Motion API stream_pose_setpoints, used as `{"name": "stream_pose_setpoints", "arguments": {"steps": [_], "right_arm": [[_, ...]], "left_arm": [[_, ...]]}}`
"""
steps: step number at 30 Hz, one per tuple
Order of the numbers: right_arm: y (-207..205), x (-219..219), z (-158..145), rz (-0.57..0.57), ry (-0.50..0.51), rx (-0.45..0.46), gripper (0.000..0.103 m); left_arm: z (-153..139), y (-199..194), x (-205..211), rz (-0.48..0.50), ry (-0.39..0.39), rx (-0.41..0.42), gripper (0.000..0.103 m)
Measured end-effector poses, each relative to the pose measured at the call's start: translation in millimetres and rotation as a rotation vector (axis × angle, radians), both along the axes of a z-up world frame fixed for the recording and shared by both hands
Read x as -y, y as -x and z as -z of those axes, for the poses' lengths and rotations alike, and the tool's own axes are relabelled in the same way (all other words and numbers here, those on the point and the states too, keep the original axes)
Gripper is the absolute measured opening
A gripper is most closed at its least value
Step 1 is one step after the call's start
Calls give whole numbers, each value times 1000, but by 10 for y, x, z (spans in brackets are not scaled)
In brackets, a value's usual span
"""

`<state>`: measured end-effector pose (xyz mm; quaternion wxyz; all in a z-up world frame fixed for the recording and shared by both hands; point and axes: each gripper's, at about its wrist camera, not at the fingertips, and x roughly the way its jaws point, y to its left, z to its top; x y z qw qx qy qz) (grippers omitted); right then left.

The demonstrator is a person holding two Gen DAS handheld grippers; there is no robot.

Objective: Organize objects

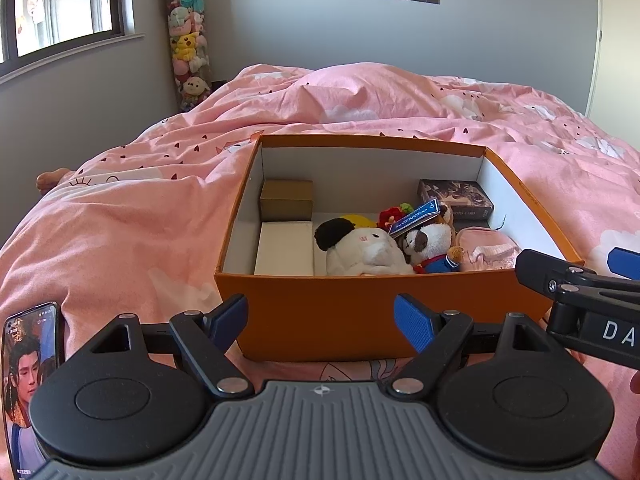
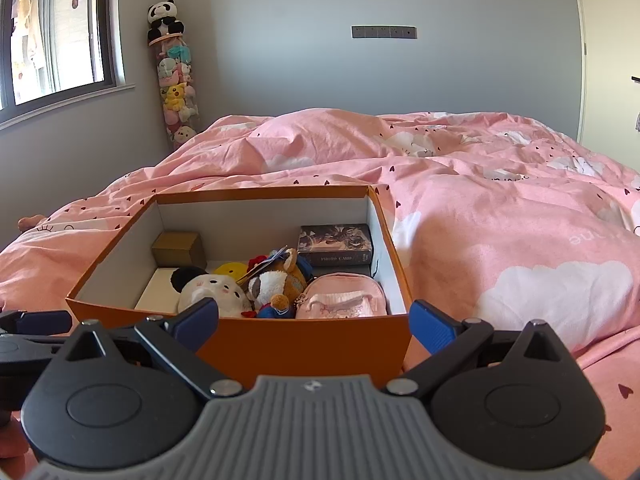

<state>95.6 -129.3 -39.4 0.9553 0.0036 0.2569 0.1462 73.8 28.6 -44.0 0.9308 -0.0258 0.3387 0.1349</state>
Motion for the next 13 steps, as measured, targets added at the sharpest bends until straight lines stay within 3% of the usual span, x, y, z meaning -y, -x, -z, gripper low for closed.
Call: {"name": "stream_pose_setpoints", "arguments": {"steps": [13], "right_arm": [[9,3,9,5,-3,-7,101]], "left_arm": [[6,5,5,2,1,-3,97]]}}
